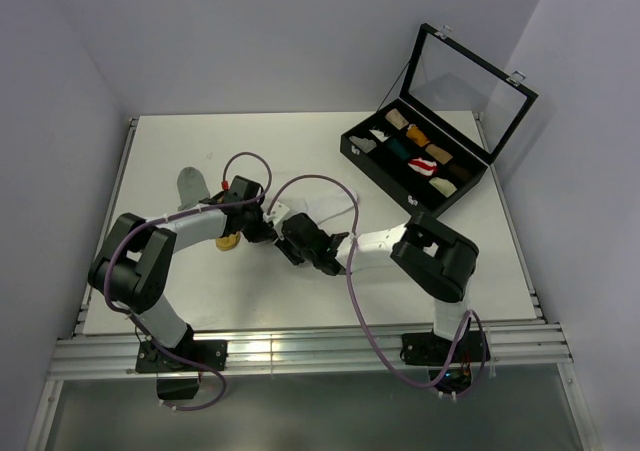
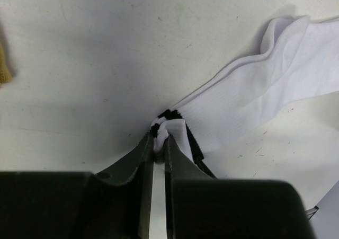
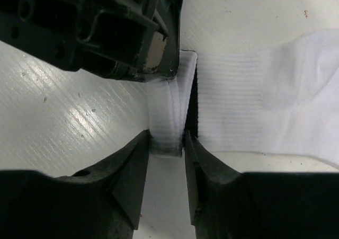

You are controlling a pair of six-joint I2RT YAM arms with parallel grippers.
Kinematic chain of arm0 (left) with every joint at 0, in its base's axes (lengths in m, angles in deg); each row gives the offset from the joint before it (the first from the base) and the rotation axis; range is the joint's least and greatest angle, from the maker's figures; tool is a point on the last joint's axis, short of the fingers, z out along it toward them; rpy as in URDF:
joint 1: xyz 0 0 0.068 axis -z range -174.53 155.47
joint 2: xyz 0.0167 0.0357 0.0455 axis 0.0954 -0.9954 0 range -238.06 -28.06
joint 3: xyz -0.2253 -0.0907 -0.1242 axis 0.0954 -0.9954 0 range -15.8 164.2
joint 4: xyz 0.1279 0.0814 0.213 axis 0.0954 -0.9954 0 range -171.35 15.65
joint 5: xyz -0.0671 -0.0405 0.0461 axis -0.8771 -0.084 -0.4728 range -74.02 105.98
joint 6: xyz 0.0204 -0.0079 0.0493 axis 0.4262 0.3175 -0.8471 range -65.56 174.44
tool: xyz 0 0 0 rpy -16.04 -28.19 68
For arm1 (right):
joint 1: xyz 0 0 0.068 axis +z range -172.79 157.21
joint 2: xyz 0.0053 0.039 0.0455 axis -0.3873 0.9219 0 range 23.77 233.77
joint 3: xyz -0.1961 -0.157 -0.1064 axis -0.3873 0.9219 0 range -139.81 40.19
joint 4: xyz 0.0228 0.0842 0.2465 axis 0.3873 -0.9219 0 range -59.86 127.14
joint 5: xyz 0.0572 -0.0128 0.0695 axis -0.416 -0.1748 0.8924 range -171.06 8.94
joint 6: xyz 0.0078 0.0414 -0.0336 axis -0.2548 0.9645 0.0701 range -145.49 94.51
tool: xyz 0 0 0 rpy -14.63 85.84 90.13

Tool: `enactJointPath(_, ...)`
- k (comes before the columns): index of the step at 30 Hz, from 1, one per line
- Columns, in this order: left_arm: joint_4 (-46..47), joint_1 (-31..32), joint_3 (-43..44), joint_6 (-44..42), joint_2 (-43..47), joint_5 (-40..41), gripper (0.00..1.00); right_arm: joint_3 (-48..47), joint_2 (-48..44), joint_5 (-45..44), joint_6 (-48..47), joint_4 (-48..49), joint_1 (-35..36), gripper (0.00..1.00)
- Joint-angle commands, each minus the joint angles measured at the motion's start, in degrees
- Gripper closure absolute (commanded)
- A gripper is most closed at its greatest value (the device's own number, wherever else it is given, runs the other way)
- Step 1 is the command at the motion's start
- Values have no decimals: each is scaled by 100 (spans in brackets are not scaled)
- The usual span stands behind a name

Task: Roll the socks
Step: Roll the sock at the center of the board.

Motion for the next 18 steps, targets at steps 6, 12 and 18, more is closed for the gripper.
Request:
enactJointPath(6, -49, 26, 74, -22, 5, -12, 84, -144, 157, 250, 45, 4, 32, 94)
enactJointPath(12, 249, 17, -339, 285, 584, 215, 67, 67, -107, 1743, 1009, 127, -504, 100)
enactJointPath(18, 495, 17, -681, 733, 1165, 436, 41, 331, -46, 3808, 2169, 733, -1470, 100)
